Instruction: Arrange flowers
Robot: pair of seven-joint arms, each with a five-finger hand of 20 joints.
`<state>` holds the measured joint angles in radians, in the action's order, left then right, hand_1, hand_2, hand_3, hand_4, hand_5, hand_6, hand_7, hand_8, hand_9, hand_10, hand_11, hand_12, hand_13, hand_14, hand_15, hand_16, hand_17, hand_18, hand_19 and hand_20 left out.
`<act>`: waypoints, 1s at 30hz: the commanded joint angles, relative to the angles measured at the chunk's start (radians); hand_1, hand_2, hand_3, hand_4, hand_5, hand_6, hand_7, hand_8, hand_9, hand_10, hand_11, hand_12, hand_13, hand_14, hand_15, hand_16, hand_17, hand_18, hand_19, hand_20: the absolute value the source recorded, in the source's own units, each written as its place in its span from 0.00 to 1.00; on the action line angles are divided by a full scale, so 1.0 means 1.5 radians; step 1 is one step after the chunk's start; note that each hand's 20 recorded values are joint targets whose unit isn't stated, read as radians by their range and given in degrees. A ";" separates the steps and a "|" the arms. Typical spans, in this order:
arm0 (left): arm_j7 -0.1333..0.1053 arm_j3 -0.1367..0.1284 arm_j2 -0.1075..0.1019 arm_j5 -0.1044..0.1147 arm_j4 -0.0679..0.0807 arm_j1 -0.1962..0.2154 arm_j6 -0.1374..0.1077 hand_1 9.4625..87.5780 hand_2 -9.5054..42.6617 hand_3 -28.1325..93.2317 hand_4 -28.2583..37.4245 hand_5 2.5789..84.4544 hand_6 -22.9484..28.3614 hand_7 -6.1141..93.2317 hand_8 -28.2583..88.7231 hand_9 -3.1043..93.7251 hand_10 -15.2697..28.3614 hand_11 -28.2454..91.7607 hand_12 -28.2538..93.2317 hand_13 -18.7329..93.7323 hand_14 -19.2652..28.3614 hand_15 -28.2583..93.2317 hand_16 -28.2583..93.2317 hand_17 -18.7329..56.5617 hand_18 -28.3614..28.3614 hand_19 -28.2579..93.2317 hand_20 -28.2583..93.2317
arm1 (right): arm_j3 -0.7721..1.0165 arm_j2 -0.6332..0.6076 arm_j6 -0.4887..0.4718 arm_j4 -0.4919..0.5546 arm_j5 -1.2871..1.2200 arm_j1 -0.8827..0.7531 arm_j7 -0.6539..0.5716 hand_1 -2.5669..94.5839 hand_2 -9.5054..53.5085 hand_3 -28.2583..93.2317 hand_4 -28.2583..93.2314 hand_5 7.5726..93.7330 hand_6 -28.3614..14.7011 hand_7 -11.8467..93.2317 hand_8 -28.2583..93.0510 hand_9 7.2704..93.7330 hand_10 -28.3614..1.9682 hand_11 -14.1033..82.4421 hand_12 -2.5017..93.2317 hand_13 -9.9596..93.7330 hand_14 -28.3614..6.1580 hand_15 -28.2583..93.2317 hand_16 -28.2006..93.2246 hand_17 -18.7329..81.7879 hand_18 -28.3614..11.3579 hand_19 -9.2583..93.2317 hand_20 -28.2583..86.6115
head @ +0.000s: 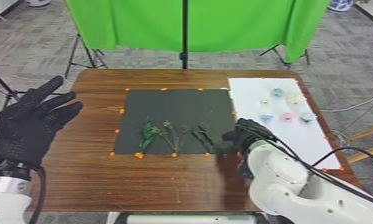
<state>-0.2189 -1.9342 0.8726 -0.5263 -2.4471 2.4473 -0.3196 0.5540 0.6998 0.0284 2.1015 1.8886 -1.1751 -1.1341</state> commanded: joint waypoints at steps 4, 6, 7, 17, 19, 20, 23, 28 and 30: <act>0.012 0.003 0.006 -0.003 0.000 0.001 -0.009 0.15 0.37 0.86 0.00 0.37 0.61 0.21 0.16 0.36 0.82 0.46 0.33 0.38 1.00 0.68 0.14 0.12 0.94 0.72 0.31 | -0.005 0.032 -0.016 0.010 -0.029 -0.019 0.019 0.29 0.30 0.81 0.06 0.86 0.55 0.27 0.15 0.98 0.46 0.47 0.23 0.95 0.60 0.73 0.38 0.61 0.07 1.00 0.39; 0.018 0.004 0.006 -0.003 0.001 -0.003 -0.009 0.15 0.37 0.86 0.00 0.37 0.61 0.21 0.16 0.36 0.82 0.46 0.33 0.38 1.00 0.68 0.14 0.12 0.94 0.72 0.31 | -0.003 0.036 -0.018 0.012 -0.030 -0.024 0.020 0.29 0.31 0.81 0.06 0.86 0.55 0.27 0.15 0.98 0.46 0.47 0.23 0.95 0.60 0.73 0.38 0.61 0.07 1.00 0.39; 0.018 0.005 0.007 -0.004 0.001 -0.003 -0.009 0.15 0.37 0.86 0.00 0.37 0.61 0.21 0.16 0.36 0.82 0.46 0.33 0.38 1.00 0.68 0.14 0.12 0.94 0.72 0.31 | -0.004 0.039 -0.017 0.014 -0.031 -0.024 0.019 0.29 0.31 0.81 0.06 0.86 0.55 0.27 0.15 0.98 0.46 0.47 0.22 0.95 0.60 0.73 0.38 0.61 0.07 1.00 0.39; 0.018 -0.001 0.007 -0.003 -0.002 0.002 -0.014 0.15 0.37 0.87 0.00 0.37 0.61 0.21 0.16 0.36 0.81 0.47 0.33 0.38 1.00 0.68 0.15 0.12 0.94 0.72 0.31 | -0.022 0.059 -0.011 0.014 -0.031 -0.009 0.016 0.28 0.33 0.82 0.06 0.88 0.55 0.27 0.15 0.99 0.46 0.47 0.22 0.95 0.59 0.73 0.37 0.61 0.06 1.00 0.39; 0.017 0.001 0.007 -0.003 -0.001 0.003 -0.013 0.15 0.37 0.86 0.00 0.37 0.61 0.21 0.16 0.36 0.82 0.47 0.33 0.38 1.00 0.68 0.14 0.12 0.94 0.72 0.31 | -0.029 0.062 -0.004 0.011 -0.032 -0.002 0.016 0.28 0.33 0.82 0.06 0.88 0.55 0.27 0.15 0.99 0.46 0.47 0.22 0.95 0.59 0.73 0.37 0.61 0.06 1.00 0.39; 0.019 0.002 0.006 -0.003 -0.001 0.000 -0.012 0.15 0.37 0.86 0.00 0.37 0.61 0.21 0.16 0.36 0.82 0.47 0.33 0.38 1.00 0.68 0.14 0.12 0.94 0.72 0.31 | -0.030 0.065 -0.002 0.010 -0.034 0.000 0.014 0.28 0.33 0.82 0.06 0.88 0.55 0.27 0.15 0.99 0.46 0.47 0.22 0.95 0.59 0.73 0.37 0.61 0.06 1.00 0.39; 0.020 0.002 0.006 -0.003 0.000 -0.001 -0.011 0.15 0.37 0.86 0.00 0.37 0.61 0.21 0.16 0.36 0.82 0.47 0.33 0.38 1.00 0.68 0.14 0.12 0.94 0.72 0.31 | -0.037 0.073 -0.001 0.005 -0.033 0.008 0.011 0.28 0.33 0.82 0.06 0.88 0.55 0.27 0.15 0.99 0.46 0.47 0.22 0.95 0.59 0.73 0.37 0.61 0.06 1.00 0.39; 0.025 0.004 0.006 -0.003 0.001 -0.007 -0.012 0.15 0.38 0.86 0.00 0.37 0.61 0.21 0.16 0.36 0.82 0.47 0.33 0.38 1.00 0.69 0.14 0.12 0.94 0.72 0.31 | -0.040 0.088 -0.001 -0.006 -0.036 0.018 0.009 0.28 0.33 0.82 0.06 0.88 0.54 0.27 0.15 0.99 0.46 0.47 0.22 0.95 0.59 0.73 0.37 0.62 0.06 1.00 0.39; 0.023 0.004 0.005 -0.003 0.001 -0.007 -0.012 0.15 0.38 0.86 0.00 0.37 0.61 0.21 0.16 0.36 0.82 0.47 0.33 0.38 1.00 0.68 0.14 0.12 0.94 0.72 0.31 | -0.046 0.090 0.006 -0.007 -0.034 0.024 0.008 0.28 0.33 0.82 0.06 0.88 0.55 0.27 0.15 0.99 0.46 0.47 0.22 0.95 0.59 0.73 0.37 0.62 0.06 1.00 0.39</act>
<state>-0.1978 -1.9323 0.8748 -0.5271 -2.4471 2.4354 -0.3283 0.4979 0.8069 0.0212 2.1079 1.8396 -1.1524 -1.1143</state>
